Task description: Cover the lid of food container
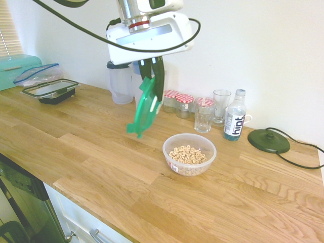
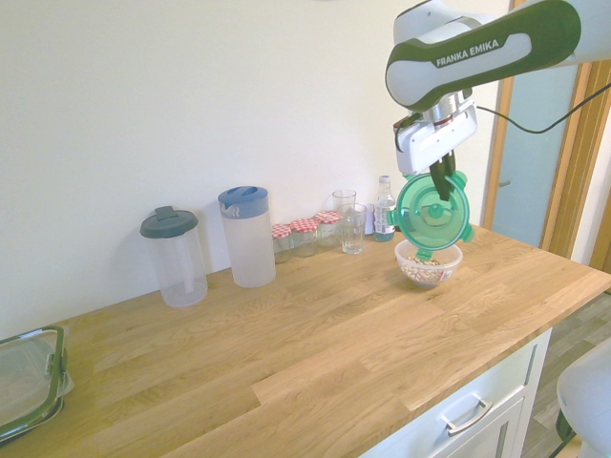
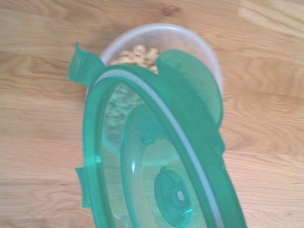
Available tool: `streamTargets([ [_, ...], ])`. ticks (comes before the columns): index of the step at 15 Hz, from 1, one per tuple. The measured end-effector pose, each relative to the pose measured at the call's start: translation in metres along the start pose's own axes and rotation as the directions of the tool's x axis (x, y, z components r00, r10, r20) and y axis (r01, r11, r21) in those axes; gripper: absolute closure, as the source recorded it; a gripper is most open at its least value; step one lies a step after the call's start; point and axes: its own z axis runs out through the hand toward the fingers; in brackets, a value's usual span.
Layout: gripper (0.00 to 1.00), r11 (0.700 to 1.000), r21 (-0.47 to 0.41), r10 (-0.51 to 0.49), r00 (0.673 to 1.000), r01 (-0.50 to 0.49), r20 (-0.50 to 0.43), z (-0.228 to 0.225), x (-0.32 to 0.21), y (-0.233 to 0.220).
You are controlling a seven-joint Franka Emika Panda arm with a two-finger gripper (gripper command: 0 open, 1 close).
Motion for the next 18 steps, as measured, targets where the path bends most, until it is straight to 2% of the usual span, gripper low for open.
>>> streamTargets([
  [3,1.0,0.989,-0.141,0.013,0.991,-0.032,-0.131,0.002,0.002,-0.004],
  [6,1.0,0.962,-0.244,0.052,0.961,-0.121,-0.272,0.023,-0.003,-0.034],
  [9,1.0,0.925,-0.309,0.074,0.902,-0.222,-0.425,0.039,0.001,-0.054],
  [12,1.0,0.892,-0.361,0.024,0.824,-0.273,-0.565,0.059,-0.005,-0.073],
  [15,1.0,0.883,-0.373,0.006,0.801,-0.285,-0.598,0.091,-0.037,-0.092],
  [18,1.0,0.874,-0.387,-0.014,0.781,-0.293,-0.624,0.105,-0.047,-0.095],
])
